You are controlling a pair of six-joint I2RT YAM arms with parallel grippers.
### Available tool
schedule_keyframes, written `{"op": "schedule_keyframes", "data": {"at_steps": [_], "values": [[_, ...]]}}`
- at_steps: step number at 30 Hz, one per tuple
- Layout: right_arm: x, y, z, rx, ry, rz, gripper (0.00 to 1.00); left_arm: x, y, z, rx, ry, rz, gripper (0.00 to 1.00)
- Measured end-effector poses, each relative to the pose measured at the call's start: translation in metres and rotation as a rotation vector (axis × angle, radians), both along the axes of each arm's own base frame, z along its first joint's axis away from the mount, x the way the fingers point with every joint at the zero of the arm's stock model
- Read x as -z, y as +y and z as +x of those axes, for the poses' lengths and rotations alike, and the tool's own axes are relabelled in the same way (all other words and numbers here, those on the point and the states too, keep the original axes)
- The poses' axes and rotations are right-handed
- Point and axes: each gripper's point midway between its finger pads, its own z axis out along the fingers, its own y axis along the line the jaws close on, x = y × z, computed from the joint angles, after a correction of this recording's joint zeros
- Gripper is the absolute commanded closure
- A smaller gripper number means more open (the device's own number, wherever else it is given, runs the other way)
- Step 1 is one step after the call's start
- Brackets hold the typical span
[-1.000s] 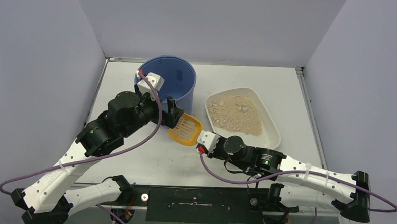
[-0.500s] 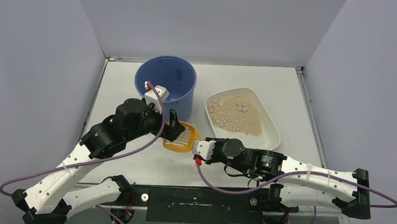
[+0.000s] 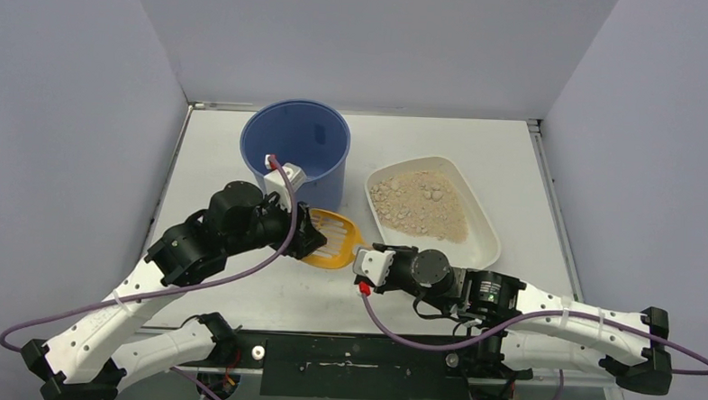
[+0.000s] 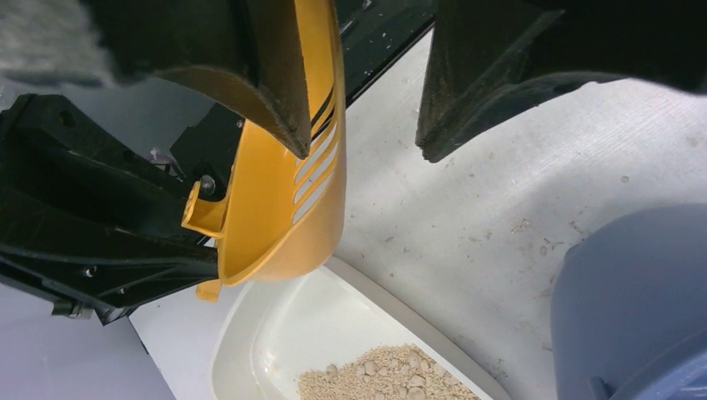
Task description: Clean the litter box
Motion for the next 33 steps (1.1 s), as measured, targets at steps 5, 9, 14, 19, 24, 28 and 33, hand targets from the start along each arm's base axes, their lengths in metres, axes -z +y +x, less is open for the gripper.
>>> {"op": "schedule_keyframes", "data": {"at_steps": [5,9,14,19,24,28,33], "values": [[0.000,-0.005,0.000,0.017,0.004,0.005,1.00,0.002,-0.004,-0.002,0.011,0.021,-0.006,0.85],[0.003,-0.007,0.000,0.026,0.011,-0.002,1.00,0.004,-0.009,-0.002,0.029,0.038,-0.012,1.00],[0.006,-0.009,0.001,0.040,0.022,-0.002,0.87,0.003,-0.012,-0.003,0.041,0.041,-0.023,1.00],[0.008,-0.009,0.001,0.046,0.022,-0.003,0.65,0.005,-0.013,-0.002,0.039,0.039,-0.022,1.00],[0.005,-0.009,0.000,0.053,0.031,0.020,0.39,0.006,-0.010,0.001,0.025,0.023,-0.012,1.00],[-0.008,-0.014,-0.002,0.065,0.042,0.088,0.19,-0.003,-0.009,0.003,0.024,-0.021,-0.032,1.00],[-0.039,-0.026,0.001,0.115,0.052,0.243,0.10,-0.012,-0.008,0.009,0.029,-0.076,-0.042,1.00]]}}
